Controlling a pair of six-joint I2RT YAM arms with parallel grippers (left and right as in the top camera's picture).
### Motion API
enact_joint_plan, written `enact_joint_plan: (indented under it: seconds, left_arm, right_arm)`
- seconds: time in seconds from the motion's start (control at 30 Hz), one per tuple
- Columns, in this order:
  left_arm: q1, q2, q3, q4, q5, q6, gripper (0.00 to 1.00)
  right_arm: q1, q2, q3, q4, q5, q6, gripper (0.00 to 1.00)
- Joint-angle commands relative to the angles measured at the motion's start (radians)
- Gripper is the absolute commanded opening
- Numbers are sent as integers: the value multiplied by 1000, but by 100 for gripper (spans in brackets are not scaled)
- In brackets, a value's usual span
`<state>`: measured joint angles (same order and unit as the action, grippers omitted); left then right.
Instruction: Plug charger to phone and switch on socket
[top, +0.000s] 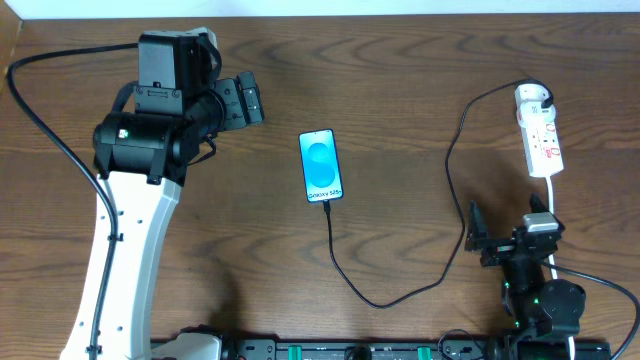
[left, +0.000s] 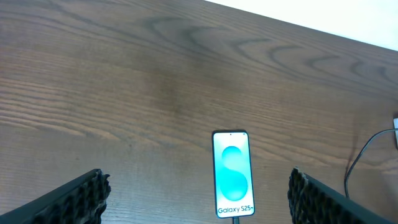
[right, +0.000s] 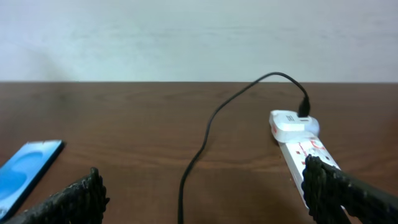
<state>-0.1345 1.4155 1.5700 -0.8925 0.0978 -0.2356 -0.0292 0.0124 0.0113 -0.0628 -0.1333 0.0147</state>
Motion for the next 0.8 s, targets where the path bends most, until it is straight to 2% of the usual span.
enact_joint_plan:
  seconds: [0.0, 0.23, 0.77]
  left_arm:
    - [0, -4, -3, -2, -17, 5, 93]
    - [0, -4, -3, -2, -17, 5, 93]
    - [0, -4, -3, -2, -17, 5, 93]
  right_arm:
    - [6, -8, -6, 3, 53, 64, 99]
    - [28, -8, -6, -7, 52, -113, 99]
    - [31, -7, -6, -6, 53, -113, 99]
